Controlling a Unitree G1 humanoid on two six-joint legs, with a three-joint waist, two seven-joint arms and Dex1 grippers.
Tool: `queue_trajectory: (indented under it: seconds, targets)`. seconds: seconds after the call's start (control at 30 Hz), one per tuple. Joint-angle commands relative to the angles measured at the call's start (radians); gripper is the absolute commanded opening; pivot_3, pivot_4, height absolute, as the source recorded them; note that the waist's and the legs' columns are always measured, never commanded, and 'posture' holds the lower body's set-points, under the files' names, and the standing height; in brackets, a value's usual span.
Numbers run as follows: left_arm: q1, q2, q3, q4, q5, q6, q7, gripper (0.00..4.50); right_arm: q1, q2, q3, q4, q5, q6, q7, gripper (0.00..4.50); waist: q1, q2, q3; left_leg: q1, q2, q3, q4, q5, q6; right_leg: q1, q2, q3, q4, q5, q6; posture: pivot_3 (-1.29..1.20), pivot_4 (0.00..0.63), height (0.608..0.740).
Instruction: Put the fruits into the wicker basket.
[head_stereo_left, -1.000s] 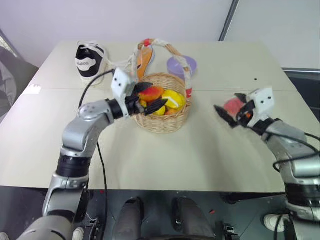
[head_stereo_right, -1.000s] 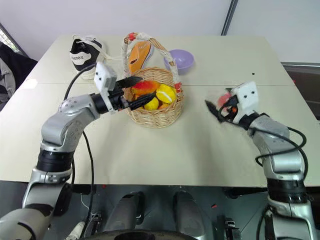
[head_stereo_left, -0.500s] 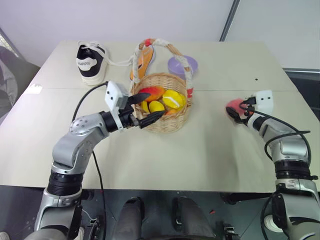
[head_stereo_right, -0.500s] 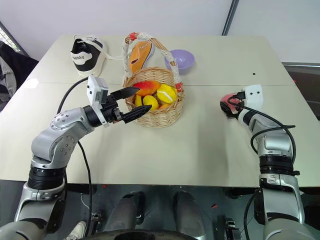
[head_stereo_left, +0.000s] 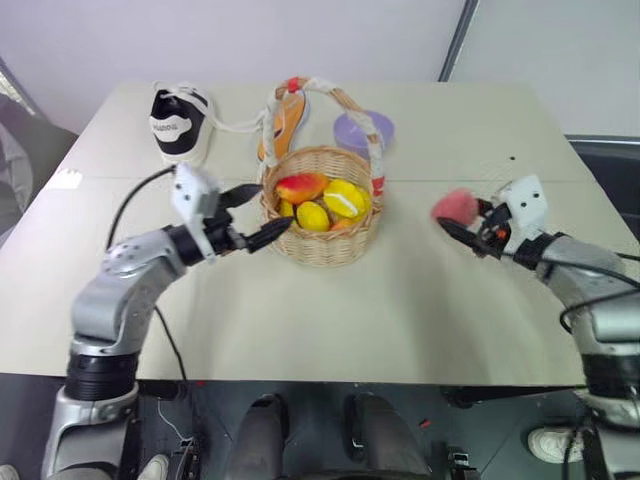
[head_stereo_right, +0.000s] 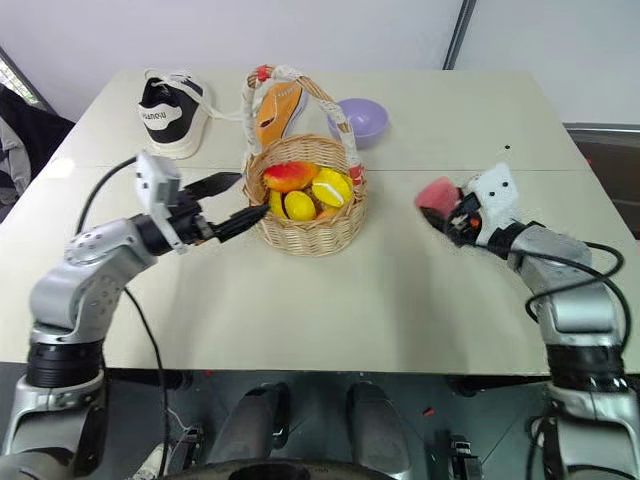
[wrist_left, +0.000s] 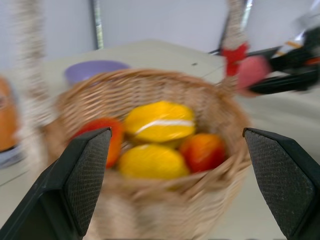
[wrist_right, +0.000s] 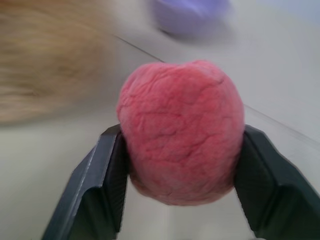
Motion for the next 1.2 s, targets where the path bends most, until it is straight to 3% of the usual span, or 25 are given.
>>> queue_trajectory:
  seconds: [0.03, 0.1, 0.23, 0.4, 0.43, 0.53, 0.57, 0.7, 0.9, 1.07, 1.2]
  targets:
    - [0.022, 0.033, 0.071, 0.001, -0.02, -0.041, -0.027, 4.5, 0.003, -0.016, 0.006, -0.252, 0.169, 0.097, 0.067, 2.44, 0.0, 0.0, 0.0, 0.001, 0.001, 0.0, 0.0, 0.0, 0.0, 0.0, 0.0, 0.0, 0.0, 0.0, 0.0, 0.0, 0.15, 0.74]
    - [0.04, 0.044, 0.094, -0.002, -0.035, -0.047, -0.045, 4.5, -0.077, 0.052, 0.095, -0.299, 0.156, 0.173, -0.03, 2.44, 0.001, -0.001, 0.0, 0.001, 0.003, 0.0, 0.001, 0.0, 0.0, 0.001, 0.001, -0.001, 0.0, 0.0, -0.003, 0.0, 0.15, 0.74]
    - [0.071, 0.049, 0.111, -0.032, -0.055, -0.047, -0.057, 4.5, -0.271, 0.294, 0.247, -0.242, 0.064, 0.303, -0.287, 2.44, -0.001, -0.001, 0.0, 0.001, 0.006, 0.002, 0.003, 0.0, -0.001, 0.0, 0.001, 0.0, -0.002, 0.002, -0.012, 0.0, 0.15, 0.74]
    - [0.099, 0.044, 0.118, -0.081, -0.09, -0.026, -0.033, 4.5, -0.354, 0.431, 0.329, -0.149, -0.021, 0.315, -0.385, 2.44, 0.015, -0.001, -0.001, -0.003, 0.007, 0.002, 0.001, 0.001, -0.002, -0.002, 0.0, 0.0, -0.002, 0.002, -0.011, 0.0, 0.15, 0.74]
    - [0.105, 0.043, 0.118, -0.089, -0.091, -0.025, -0.029, 4.5, -0.363, 0.444, 0.341, -0.128, -0.04, 0.305, -0.394, 2.88, 0.014, -0.001, -0.001, -0.003, 0.006, 0.002, 0.001, 0.001, -0.002, -0.002, 0.0, 0.0, -0.003, 0.002, -0.011, 0.0, 0.15, 0.74]
    - [0.113, 0.035, 0.122, -0.114, -0.101, -0.016, -0.009, 4.5, -0.376, 0.454, 0.352, -0.102, -0.091, 0.278, -0.414, 4.33, 0.008, -0.001, -0.001, -0.003, 0.005, 0.004, 0.0, 0.001, -0.001, -0.003, -0.002, 0.0, -0.004, 0.003, -0.009, 0.0, 0.15, 0.74]
    - [0.116, 0.035, 0.123, -0.12, -0.105, -0.014, -0.003, 4.5, -0.377, 0.451, 0.353, -0.106, -0.103, 0.26, -0.409, 4.47, 0.006, -0.001, -0.001, -0.003, 0.005, 0.004, 0.0, 0.001, -0.001, -0.003, -0.002, 0.0, -0.004, 0.003, -0.008, 0.0, 0.15, 0.74]
    - [0.135, 0.036, 0.123, -0.143, -0.119, -0.012, 0.012, 4.5, -0.342, 0.4, 0.321, -0.196, -0.078, 0.207, -0.322, 4.47, 0.004, -0.001, -0.001, -0.003, 0.006, 0.004, 0.001, 0.001, -0.001, -0.003, 0.0, 0.0, -0.003, 0.002, -0.01, 0.0, 0.15, 0.74]
    - [0.139, 0.041, 0.121, -0.147, -0.142, -0.006, 0.012, 4.5, -0.165, 0.261, 0.112, -0.372, 0.18, 0.231, -0.12, 4.47, 0.007, -0.001, -0.001, -0.002, 0.008, 0.004, 0.001, 0.001, -0.001, -0.003, 0.002, 0.0, -0.003, 0.001, -0.009, 0.0, 0.15, 0.74]
    - [0.105, 0.032, 0.086, -0.123, -0.141, -0.009, 0.002, 4.5, -0.125, 0.26, 0.074, -0.271, 0.108, 0.202, -0.221, 4.47, 0.0, -0.001, -0.001, 0.0, 0.008, 0.007, 0.001, 0.001, -0.001, -0.002, 0.003, 0.002, -0.002, 0.003, -0.012, 0.0, 0.15, 0.74]
    - [0.063, 0.01, 0.046, -0.107, -0.137, -0.009, -0.002, 4.5, -0.19, 0.385, 0.123, -0.071, 0.0, 0.092, -0.323, 4.47, -0.001, -0.001, -0.001, 0.001, 0.01, 0.007, 0.002, 0.001, -0.001, -0.002, 0.008, 0.004, -0.002, 0.004, -0.014, 0.0, 0.15, 0.74]
